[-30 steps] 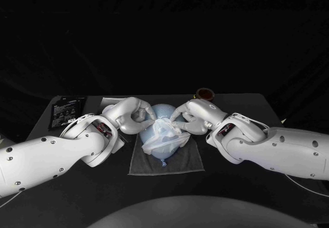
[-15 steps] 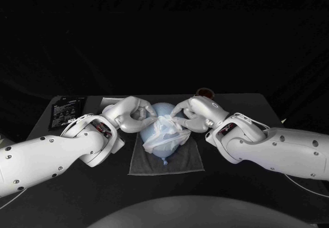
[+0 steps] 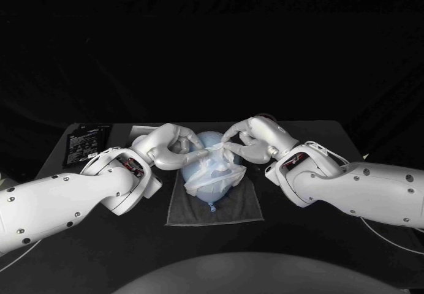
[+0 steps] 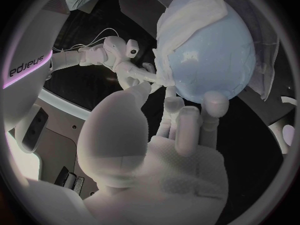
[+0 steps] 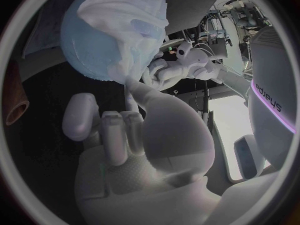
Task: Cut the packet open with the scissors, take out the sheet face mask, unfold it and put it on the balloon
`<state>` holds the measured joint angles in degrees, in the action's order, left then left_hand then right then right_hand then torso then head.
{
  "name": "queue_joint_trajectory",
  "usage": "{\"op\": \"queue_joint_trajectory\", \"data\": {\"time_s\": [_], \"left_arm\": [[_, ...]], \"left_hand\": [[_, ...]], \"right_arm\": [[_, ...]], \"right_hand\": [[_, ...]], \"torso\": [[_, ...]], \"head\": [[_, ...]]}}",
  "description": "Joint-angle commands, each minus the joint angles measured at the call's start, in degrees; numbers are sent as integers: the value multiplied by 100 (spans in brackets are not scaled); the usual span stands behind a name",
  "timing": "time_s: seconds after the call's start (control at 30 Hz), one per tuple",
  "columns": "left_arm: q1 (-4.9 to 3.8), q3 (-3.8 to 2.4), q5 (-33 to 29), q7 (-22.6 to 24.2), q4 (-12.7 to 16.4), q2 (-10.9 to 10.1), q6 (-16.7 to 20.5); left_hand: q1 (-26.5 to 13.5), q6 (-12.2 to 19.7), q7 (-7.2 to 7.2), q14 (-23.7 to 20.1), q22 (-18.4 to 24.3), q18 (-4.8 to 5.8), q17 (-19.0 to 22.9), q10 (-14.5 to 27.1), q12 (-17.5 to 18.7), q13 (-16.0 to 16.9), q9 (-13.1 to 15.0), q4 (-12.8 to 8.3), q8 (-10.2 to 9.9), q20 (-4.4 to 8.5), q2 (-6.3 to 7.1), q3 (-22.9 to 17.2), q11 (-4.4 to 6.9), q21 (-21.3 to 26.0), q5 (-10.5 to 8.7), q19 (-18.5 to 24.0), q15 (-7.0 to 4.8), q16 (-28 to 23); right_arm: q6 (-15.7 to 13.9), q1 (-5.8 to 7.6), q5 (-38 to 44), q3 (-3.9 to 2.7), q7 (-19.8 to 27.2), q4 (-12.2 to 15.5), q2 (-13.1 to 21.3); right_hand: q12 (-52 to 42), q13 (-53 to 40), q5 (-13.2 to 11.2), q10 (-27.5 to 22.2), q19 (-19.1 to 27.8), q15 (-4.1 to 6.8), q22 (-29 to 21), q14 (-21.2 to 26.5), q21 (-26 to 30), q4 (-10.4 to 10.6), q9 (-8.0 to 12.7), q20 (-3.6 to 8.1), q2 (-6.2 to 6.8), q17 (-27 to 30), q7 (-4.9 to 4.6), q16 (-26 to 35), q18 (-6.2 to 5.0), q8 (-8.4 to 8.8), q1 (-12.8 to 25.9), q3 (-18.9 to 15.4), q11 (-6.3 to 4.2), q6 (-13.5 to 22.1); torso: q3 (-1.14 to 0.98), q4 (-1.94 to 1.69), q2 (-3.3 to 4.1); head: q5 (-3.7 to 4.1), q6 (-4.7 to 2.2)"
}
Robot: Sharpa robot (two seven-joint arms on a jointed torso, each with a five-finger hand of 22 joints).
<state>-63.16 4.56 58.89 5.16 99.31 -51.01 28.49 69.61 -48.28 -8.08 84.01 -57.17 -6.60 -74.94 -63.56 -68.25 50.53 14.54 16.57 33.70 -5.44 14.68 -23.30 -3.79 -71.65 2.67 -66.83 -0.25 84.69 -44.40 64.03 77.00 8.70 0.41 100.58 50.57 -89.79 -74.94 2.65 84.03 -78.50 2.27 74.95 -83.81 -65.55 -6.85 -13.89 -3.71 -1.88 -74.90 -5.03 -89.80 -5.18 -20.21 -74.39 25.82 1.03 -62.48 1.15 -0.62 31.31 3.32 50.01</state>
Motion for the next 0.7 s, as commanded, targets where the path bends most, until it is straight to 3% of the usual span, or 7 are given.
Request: {"op": "queue_joint_trajectory", "data": {"time_s": [0.03,0.2,0.43,0.7], "left_arm": [[-2,-3,-124,42,4,9,-98],[-2,-3,-94,-53,-2,10,-127],[-2,-3,-5,-165,-6,14,-192],[-2,-3,90,-243,-6,18,-223]], "left_hand": [[75,20,6,23,3,-70,-26,32,-35,2,-15,-6,-42,-26,-65,144,12,26,11,-18,28,-12],[545,12,5,23,-2,-67,-27,44,-50,-1,-47,-91,-57,-22,-121,373,14,30,11,-38,26,-7],[1084,-16,-1,27,-25,-61,-34,41,-58,1,-81,-286,-75,-18,-158,391,17,20,12,-64,22,-1],[1326,-34,-8,27,-30,-60,-34,57,-45,-22,-108,-402,-97,-18,-152,365,14,19,12,-70,24,1]], "right_arm": [[-88,9,-142,-5,52,52,19],[-160,11,-108,-6,124,185,89],[-333,5,-72,-7,272,409,202],[-405,2,-46,-7,328,601,317]], "right_hand": [[-21,-1506,13,597,-37,38,844,-619,-10,2,-171,6,19,-1510,33,-20,22,-104,59,22,-50,-19],[-21,-1506,13,597,-38,38,845,-619,-14,3,-181,6,30,-1510,33,-20,23,-114,68,47,-51,-13],[-21,-1506,12,597,-44,39,848,-619,-27,2,-186,7,36,-1510,34,-20,25,-120,71,60,-51,-10],[-21,-1506,13,597,-48,39,850,-619,-35,1,-189,7,40,-1510,34,-20,27,-123,72,66,-51,-8]], "torso": [[0,1,1],[-1,4,-3],[-3,8,-2],[1,5,-2]], "head": [[-5,-1],[-24,-1],[-31,-1],[-44,-1]]}}
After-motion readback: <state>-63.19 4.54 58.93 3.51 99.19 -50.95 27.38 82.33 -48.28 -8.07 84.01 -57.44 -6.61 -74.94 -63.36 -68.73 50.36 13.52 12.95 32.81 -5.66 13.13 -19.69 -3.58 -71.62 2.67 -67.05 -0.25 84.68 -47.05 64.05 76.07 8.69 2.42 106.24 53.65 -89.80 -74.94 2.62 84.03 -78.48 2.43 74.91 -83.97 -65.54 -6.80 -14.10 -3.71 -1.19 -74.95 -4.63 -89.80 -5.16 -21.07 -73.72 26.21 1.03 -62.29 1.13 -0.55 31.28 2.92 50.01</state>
